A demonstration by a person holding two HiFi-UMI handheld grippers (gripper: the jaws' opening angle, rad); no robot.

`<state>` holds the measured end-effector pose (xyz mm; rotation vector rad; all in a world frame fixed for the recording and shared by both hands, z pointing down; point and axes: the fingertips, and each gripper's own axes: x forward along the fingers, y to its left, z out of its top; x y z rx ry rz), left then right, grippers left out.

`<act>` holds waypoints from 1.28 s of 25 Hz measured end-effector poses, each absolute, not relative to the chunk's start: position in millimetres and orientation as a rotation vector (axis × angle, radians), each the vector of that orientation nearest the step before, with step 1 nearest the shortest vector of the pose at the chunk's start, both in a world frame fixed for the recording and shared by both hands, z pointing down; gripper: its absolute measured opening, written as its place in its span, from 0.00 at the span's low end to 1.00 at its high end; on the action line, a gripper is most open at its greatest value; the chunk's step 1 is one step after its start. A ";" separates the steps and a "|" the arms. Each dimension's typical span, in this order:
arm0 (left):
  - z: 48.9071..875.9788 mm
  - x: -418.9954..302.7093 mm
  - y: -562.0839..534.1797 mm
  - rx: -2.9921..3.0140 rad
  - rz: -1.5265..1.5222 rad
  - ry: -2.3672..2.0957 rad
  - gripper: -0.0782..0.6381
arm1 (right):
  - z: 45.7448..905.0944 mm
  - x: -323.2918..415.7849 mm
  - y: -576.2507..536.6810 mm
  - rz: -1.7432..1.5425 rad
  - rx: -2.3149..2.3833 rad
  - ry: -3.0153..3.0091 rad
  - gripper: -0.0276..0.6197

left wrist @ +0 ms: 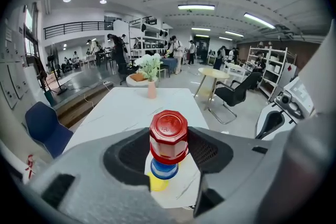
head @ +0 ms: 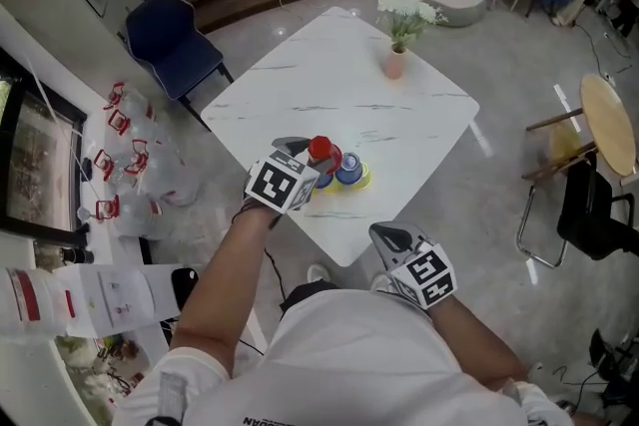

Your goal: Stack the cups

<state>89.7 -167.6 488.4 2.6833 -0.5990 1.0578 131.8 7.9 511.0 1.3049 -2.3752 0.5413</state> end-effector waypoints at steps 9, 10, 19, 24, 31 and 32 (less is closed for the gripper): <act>503.1 99.6 -168.8 2.671 1.157 -0.595 0.43 | 509.8 151.8 12.2 0.553 1.363 -2.380 0.05; 503.8 99.7 -168.6 2.670 1.161 -0.592 0.43 | 509.1 152.0 12.4 0.552 1.366 -2.379 0.05; 507.5 102.9 -162.2 2.675 1.154 -0.544 0.49 | 510.8 148.8 13.1 0.544 1.375 -2.366 0.05; 487.1 96.0 -163.1 2.746 1.111 -0.562 0.51 | 506.8 144.7 11.6 0.535 1.372 -2.366 0.05; 453.9 51.0 -143.4 2.737 0.832 -0.739 0.41 | 495.0 146.7 3.9 0.514 1.423 -2.400 0.05; 455.4 40.7 -136.9 2.712 0.778 -0.778 0.37 | 493.8 148.8 2.3 0.526 1.443 -2.409 0.05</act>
